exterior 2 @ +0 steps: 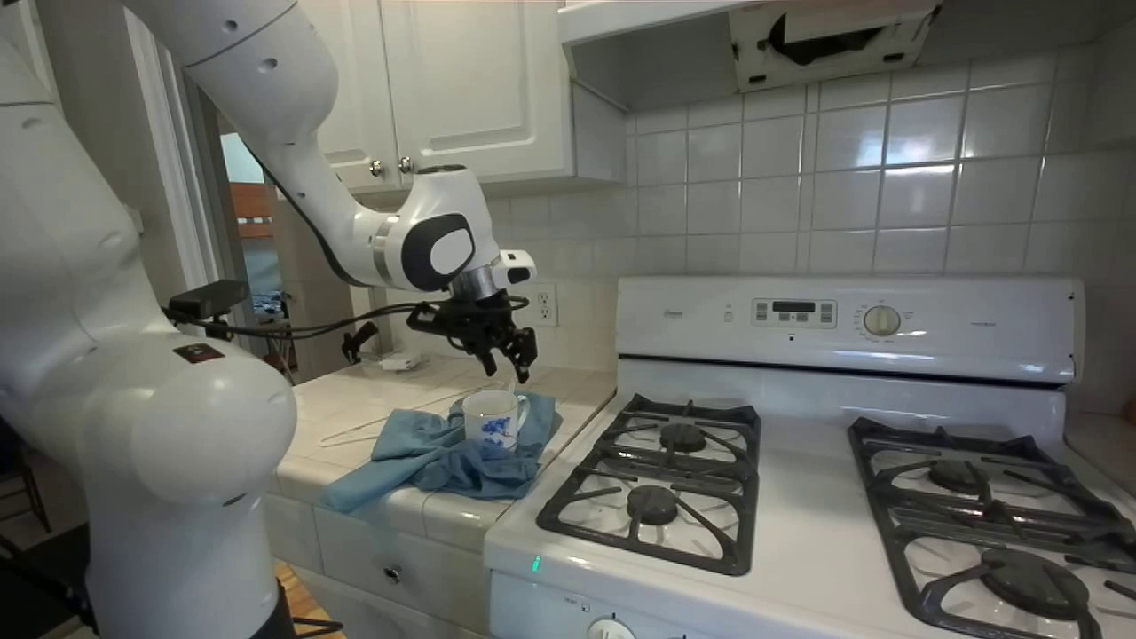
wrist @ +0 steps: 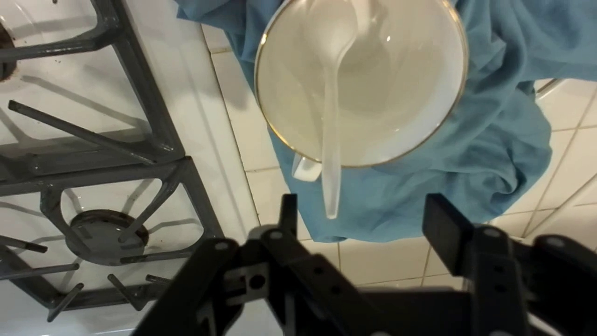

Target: Put the fork on the cloth

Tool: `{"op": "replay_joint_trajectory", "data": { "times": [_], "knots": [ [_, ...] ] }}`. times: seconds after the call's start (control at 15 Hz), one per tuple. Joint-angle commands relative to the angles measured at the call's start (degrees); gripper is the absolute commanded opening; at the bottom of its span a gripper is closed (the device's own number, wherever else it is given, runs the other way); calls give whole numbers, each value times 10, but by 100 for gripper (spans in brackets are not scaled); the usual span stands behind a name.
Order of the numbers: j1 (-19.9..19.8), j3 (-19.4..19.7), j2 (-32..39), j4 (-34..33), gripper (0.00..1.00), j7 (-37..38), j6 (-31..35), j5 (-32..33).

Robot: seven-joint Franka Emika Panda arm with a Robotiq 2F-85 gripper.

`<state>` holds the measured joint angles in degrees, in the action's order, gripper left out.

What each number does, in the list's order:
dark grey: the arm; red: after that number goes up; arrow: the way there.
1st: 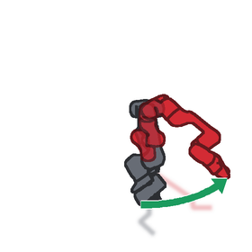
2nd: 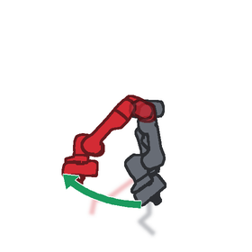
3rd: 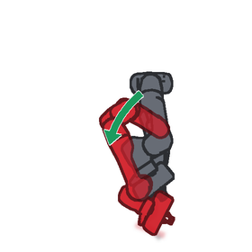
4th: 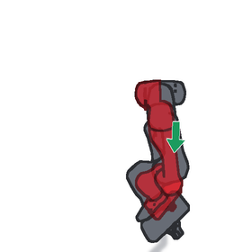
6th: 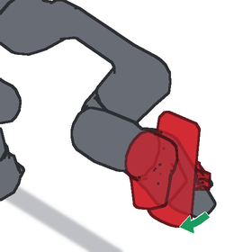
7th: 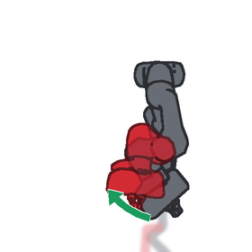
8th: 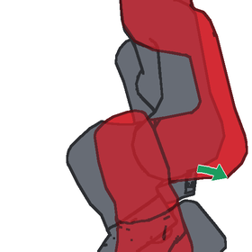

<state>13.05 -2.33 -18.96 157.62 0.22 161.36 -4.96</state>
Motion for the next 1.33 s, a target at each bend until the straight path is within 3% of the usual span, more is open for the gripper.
{"op": "replay_joint_trajectory", "data": {
  "times": [0.0, 0.53, 0.73, 0.8, 0.93, 1.0, 1.27],
  "knots": [
    [-3, -2, -5, -4, 51, -8, -31, -16],
    [-23, -10, -9, -3, 45, 0, -39, 0],
    [-28, -12, -9, -3, 35, 0, -34, 3],
    [-28, -12, -8, -3, 26, -1, -32, 2],
    [-28, -12, -6, -4, 21, -3, -27, 1],
    [-30, -14, -5, -4, 12, -2, -26, 4],
    [-27, -11, 1, -4, 10, -10, -20, 1]
  ]
}}
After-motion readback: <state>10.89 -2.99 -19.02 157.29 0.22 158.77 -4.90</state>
